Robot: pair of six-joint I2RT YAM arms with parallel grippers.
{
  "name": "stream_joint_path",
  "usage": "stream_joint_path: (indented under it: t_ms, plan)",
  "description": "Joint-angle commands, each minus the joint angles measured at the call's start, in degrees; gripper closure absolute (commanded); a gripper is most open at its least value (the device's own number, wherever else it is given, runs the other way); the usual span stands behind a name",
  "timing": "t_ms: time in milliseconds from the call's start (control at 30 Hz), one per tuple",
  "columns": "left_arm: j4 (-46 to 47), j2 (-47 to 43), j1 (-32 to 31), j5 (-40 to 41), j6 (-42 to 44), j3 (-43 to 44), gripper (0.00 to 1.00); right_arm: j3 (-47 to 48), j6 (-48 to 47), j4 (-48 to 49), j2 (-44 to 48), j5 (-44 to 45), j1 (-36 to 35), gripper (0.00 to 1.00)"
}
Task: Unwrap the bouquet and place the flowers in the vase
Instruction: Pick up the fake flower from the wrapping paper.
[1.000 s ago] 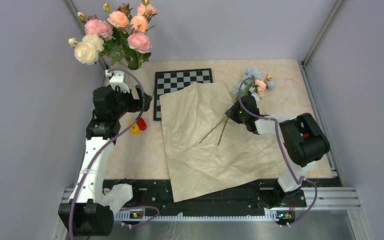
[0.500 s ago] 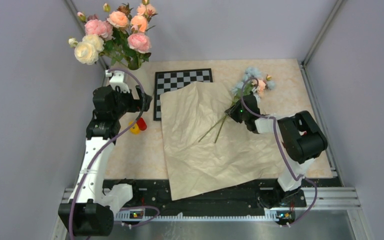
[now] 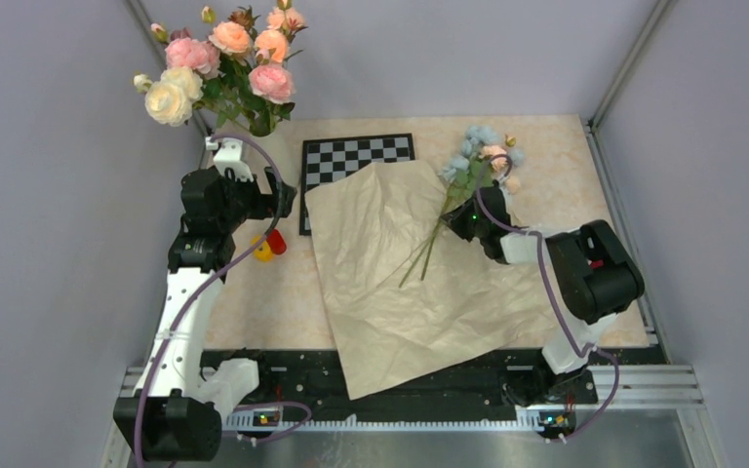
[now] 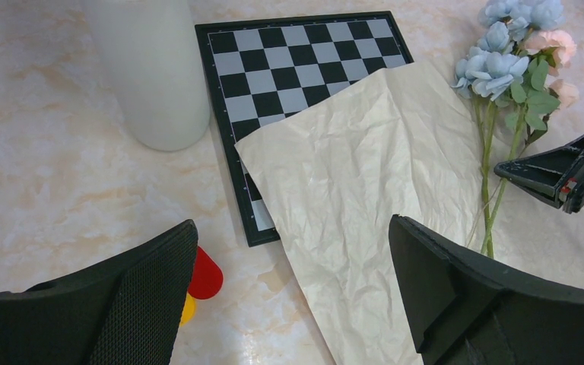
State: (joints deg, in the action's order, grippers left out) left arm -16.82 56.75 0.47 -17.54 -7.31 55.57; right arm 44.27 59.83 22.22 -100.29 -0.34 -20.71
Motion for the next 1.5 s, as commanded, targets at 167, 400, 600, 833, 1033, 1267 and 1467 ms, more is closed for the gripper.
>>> stream_joint_path:
  t_ms: [167,400,600,833,1033,1267,1467]
  plan:
    - [1.44,-1.46,-0.21,0.00,0.87,-0.46,0.01,-3.14,4.22,5.26,7.14,0.07,0.99,1.00]
    - [1.44,-1.64,-0.21,0.05,0.87,-0.44,0.01,-5.42,3.71,4.00,12.19,3.85,1.07,1.00]
    - [1.52,-1.81,-0.21,0.06,0.89,-0.57,0.01,-6.20,1.18,1.96,16.16,6.69,1.04,1.00]
    - [1.61,-1.56,-0.21,-0.16,0.73,-0.68,0.01,-6.65,-3.45,-0.01,21.08,9.98,1.10,1.00]
    - [2.32,-2.32,-0.21,-2.00,0.80,-1.15,0.01,-7.11,-10.40,-1.04,26.91,10.74,1.09,1.00]
    - [4.86,-3.93,-6.57,-2.48,-2.18,-2.49,0.01,-6.56,-22.73,1.56,34.79,-1.99,0.88,1.00]
    - [8.72,-6.22,-16.28,-2.52,-11.52,-3.28,0.01,-6.34,-26.86,3.48,40.48,-14.16,-1.00,1.00]
